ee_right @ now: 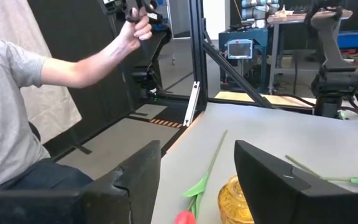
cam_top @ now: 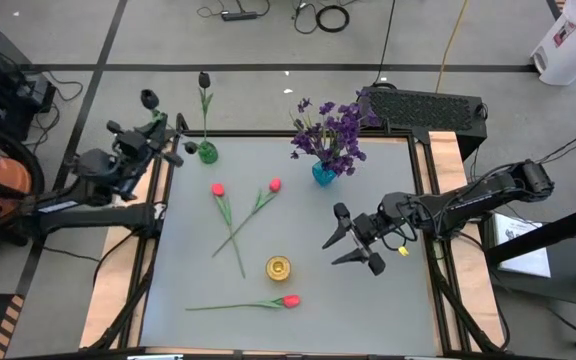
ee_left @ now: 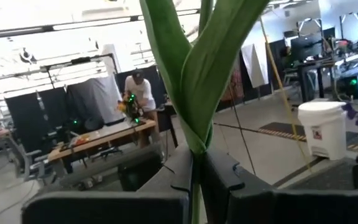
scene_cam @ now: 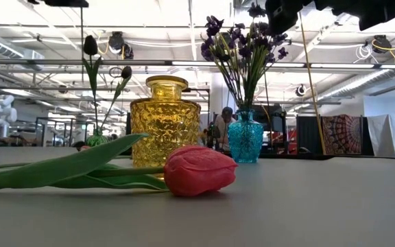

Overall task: Sort flowers into vase by color
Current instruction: Put the black flower into the green vase

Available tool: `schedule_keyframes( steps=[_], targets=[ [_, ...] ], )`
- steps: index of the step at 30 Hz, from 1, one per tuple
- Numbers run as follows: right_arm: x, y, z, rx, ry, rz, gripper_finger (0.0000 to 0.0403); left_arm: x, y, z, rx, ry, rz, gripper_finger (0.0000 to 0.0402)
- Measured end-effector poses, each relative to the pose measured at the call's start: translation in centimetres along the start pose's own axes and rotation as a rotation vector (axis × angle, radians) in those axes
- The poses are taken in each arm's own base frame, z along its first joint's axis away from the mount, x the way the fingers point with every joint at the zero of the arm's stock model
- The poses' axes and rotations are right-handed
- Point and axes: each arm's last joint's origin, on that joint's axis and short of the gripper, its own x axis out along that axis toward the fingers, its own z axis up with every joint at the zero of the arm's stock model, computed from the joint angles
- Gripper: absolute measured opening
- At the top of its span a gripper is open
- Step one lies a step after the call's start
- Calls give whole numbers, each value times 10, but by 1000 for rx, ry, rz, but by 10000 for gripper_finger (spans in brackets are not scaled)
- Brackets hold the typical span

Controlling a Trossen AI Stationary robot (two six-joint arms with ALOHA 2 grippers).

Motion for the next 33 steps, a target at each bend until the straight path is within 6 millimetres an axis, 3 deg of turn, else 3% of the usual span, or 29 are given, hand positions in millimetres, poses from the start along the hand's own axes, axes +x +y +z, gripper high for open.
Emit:
schedule_keyframes(
  steps=[10,18,26,33],
  targets=[
    [0,0,-1,3,8,-1,196,30,6,-16,-16,1,35,17],
    [0,0,-1,11,12,-2,196,56,29,-22,-41,21,0,17],
    [0,0,-2,14,17,-3,196,83,57,-19,-26,160,-229,17],
    [0,0,-2,25,16,-23,196,82,72,-8,-75,157,-440,17]
  ],
)
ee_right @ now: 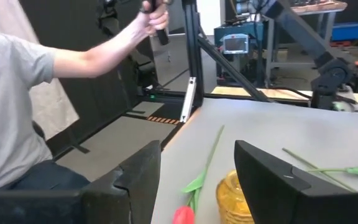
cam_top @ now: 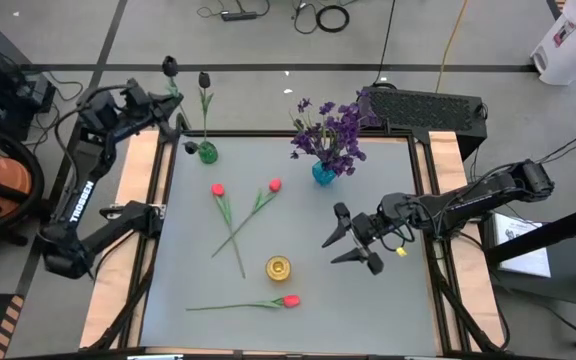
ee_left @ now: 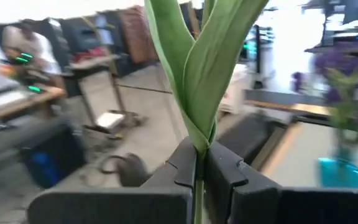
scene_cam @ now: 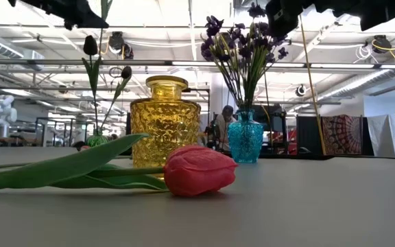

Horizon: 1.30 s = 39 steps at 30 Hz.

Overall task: Sort flowers into vase by color
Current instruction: Put the black flower into the green vase

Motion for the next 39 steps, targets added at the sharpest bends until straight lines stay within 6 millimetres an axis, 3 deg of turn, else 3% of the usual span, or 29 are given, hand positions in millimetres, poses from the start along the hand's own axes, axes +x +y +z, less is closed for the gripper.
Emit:
schedule_keyframes(
  steps=[4,12,19,31,39],
  targets=[
    [0,0,-1,-4,5,-34,196,-4,-1,-8,-35,61,-95,17],
    [9,-1,-10,0,39,-38,196,-1,1,-22,-56,172,-95,17],
    [21,-7,-24,11,77,-45,196,7,8,-27,-114,180,-34,17],
    [27,-9,-31,20,90,-47,196,24,3,-62,-157,104,68,17],
    [27,-9,-31,21,90,-47,196,26,1,-62,-113,88,104,17]
  ],
)
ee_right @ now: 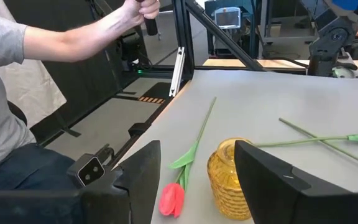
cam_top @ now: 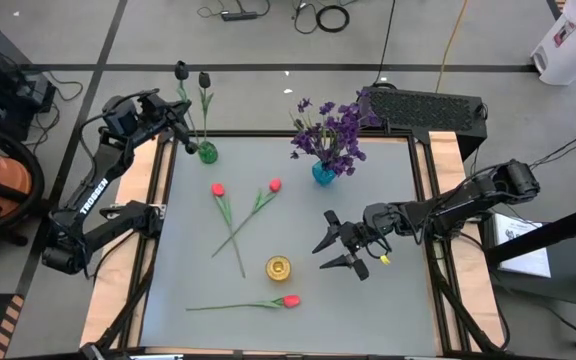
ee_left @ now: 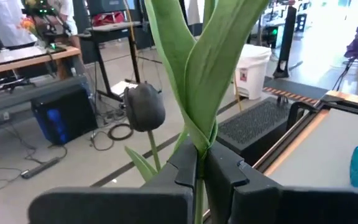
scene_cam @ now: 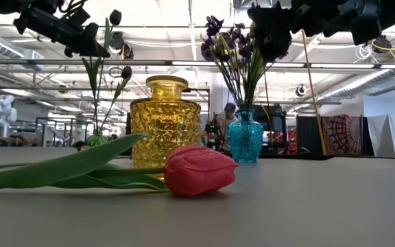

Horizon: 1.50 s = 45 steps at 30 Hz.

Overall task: Sort flowers into vase by color
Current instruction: Put the black flower into the green vase

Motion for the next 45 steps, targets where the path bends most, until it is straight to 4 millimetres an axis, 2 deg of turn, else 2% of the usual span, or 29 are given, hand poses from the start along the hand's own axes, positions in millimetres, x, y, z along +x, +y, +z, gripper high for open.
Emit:
schedule_keyframes(
  steps=[10,22,45],
  targets=[
    [0,0,0,-6,-1,0,196,10,2,-3,-31,22,37,17],
    [0,0,0,-6,0,0,196,25,-6,-8,-20,61,76,17],
    [0,0,0,-6,1,0,196,31,-9,-7,-21,51,73,17]
  ],
)
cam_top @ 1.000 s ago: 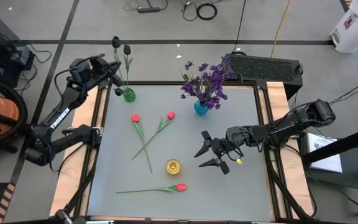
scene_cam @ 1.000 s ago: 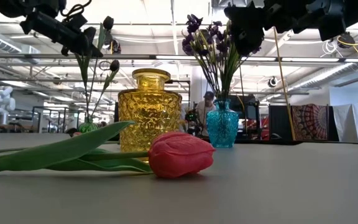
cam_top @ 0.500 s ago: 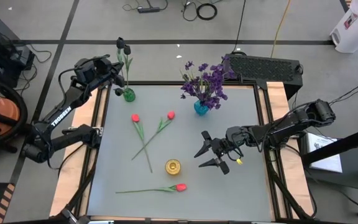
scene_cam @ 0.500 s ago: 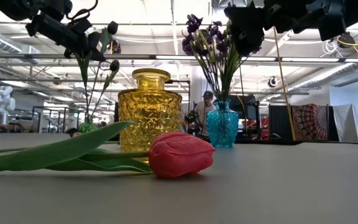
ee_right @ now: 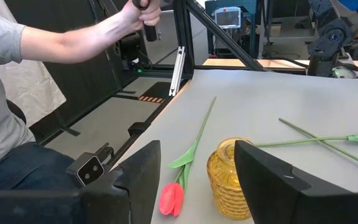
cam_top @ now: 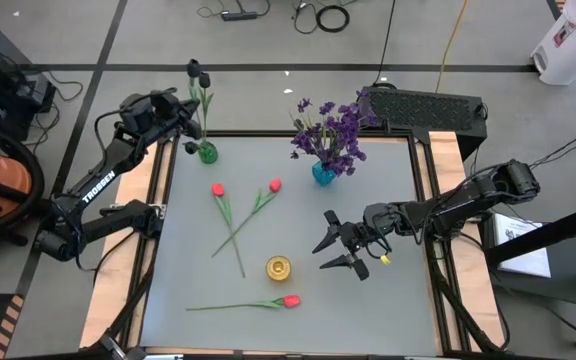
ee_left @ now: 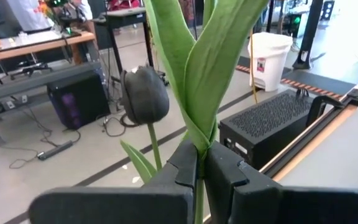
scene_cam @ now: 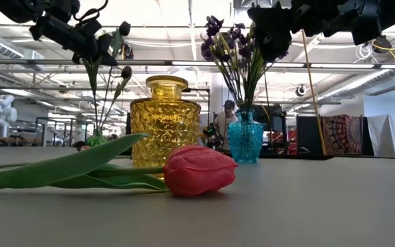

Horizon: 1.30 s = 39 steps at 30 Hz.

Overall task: Sort flowers into vase by color
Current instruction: Put the black flower into the green vase

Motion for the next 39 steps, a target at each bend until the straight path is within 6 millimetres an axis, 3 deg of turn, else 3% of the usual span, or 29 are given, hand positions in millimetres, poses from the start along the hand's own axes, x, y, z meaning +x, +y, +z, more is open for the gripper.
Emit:
schedule_keyframes(
  steps=[27,39],
  targets=[
    [0,0,0,0,0,0,196,-1,-5,-18,-38,189,-43,26],
    [0,0,0,18,-1,0,196,-1,-5,-19,-38,192,-39,33]
  ],
)
